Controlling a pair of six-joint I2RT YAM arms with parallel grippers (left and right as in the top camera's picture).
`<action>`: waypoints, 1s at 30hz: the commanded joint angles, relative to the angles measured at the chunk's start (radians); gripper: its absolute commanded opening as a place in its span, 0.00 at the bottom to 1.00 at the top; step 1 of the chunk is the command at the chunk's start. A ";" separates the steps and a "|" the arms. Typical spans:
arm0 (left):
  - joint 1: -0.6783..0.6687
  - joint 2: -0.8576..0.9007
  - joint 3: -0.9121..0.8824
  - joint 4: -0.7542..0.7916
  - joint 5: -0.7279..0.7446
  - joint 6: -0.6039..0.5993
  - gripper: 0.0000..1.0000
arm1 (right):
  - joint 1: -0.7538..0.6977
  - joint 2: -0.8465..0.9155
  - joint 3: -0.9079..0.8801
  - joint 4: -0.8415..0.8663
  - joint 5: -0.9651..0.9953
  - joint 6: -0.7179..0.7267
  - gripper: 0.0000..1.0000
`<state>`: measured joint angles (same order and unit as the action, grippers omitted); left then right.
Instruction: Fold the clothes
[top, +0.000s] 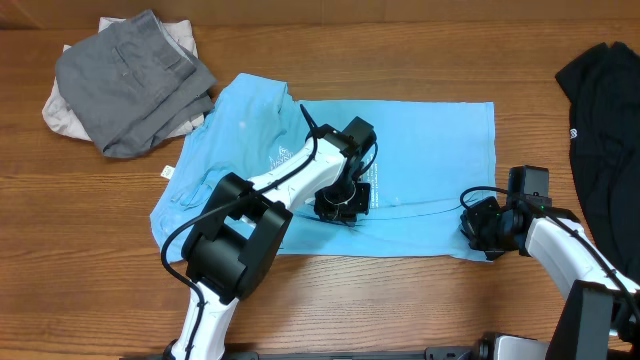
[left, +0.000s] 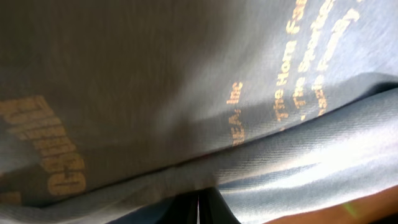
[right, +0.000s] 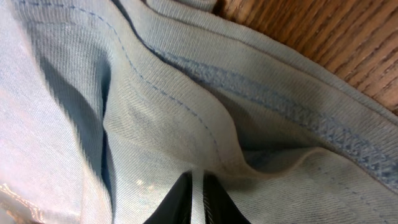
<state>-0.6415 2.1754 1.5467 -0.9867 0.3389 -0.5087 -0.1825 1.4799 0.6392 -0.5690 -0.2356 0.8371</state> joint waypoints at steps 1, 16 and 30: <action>0.010 0.013 -0.018 0.034 -0.126 -0.016 0.07 | -0.004 0.003 -0.026 -0.002 0.060 0.005 0.12; 0.092 0.012 0.050 0.044 -0.274 0.035 0.08 | -0.004 0.003 -0.026 -0.023 0.131 0.032 0.11; 0.251 0.012 0.145 -0.270 -0.611 0.028 0.21 | -0.028 0.003 -0.026 -0.043 0.193 0.058 0.11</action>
<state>-0.4435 2.1685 1.6733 -1.2346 -0.1860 -0.4866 -0.1833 1.4696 0.6392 -0.5926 -0.1642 0.8810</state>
